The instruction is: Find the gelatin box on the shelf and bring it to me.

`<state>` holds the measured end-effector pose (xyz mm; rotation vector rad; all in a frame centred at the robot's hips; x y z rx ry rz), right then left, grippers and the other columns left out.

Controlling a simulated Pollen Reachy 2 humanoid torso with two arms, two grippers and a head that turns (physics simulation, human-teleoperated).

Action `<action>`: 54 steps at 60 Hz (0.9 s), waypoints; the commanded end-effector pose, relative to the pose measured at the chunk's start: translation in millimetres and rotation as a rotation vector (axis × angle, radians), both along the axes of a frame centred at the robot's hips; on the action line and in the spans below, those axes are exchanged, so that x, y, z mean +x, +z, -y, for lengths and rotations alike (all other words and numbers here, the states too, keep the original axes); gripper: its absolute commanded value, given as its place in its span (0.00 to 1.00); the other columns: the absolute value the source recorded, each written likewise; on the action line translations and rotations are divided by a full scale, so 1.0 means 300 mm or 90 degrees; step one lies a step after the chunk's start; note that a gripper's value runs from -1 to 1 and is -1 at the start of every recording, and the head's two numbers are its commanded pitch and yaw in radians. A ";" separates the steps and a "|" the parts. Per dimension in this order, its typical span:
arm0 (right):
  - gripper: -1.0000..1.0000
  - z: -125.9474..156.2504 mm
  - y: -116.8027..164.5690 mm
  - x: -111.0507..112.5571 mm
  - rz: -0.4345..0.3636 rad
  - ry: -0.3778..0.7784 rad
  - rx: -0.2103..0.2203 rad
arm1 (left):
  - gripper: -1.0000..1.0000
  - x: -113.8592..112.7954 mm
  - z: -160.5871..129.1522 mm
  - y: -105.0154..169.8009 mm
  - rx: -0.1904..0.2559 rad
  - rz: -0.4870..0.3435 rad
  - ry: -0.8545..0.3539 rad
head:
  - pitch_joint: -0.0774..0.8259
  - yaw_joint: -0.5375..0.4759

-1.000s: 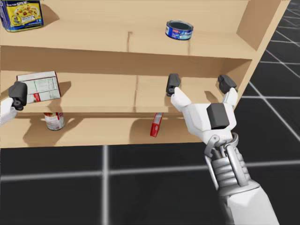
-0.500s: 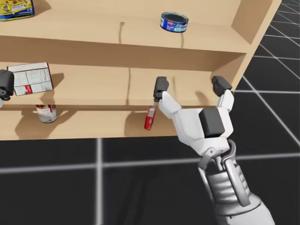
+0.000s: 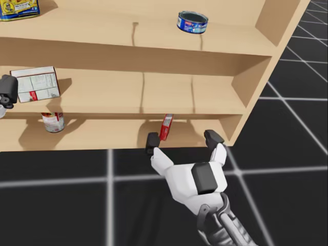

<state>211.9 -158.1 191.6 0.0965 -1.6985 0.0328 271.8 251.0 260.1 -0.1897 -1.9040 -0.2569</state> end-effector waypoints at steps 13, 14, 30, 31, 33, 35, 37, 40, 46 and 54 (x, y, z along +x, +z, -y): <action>0.00 -0.094 -0.131 0.170 -0.058 -0.045 0.052 | 0.00 -0.003 0.007 -0.001 0.005 0.001 -0.002 | 0.74 0.31; 0.00 -0.097 -0.136 0.181 -0.061 -0.043 0.055 | 0.00 -0.004 0.008 -0.001 0.005 0.001 -0.002 | 0.74 0.32; 0.00 -0.118 -0.192 0.343 -0.107 -0.050 0.043 | 0.00 -0.004 0.013 0.000 0.009 -0.001 -0.003 | 0.74 0.32; 0.00 -0.118 -0.194 0.349 -0.108 -0.051 0.043 | 0.00 -0.004 0.013 0.000 0.009 -0.001 -0.003 | 0.74 0.32; 0.00 -0.119 -0.197 0.360 -0.115 -0.050 0.047 | 0.00 -0.004 0.014 0.000 0.010 -0.001 -0.002 | 0.74 0.32; 0.00 -0.122 -0.204 0.382 -0.129 -0.049 0.047 | 0.00 -0.004 0.015 0.000 0.010 -0.001 -0.003 | 0.74 0.32; 0.00 -0.124 -0.212 0.403 -0.140 -0.049 0.050 | 0.00 -0.004 0.017 0.000 0.011 -0.001 -0.003 | 0.74 0.32; 0.00 -0.126 -0.217 0.417 -0.146 -0.050 0.047 | 0.00 -0.004 0.017 -0.001 0.011 -0.001 -0.004 | 0.74 0.32; 0.00 -0.126 -0.231 0.455 -0.160 -0.050 0.042 | 0.00 -0.006 0.017 0.000 0.010 0.000 -0.005 | 0.74 0.32; 0.00 -0.129 -0.255 0.493 -0.197 -0.040 0.051 | 0.00 -0.009 0.018 0.002 0.009 0.002 -0.005 | 0.74 0.32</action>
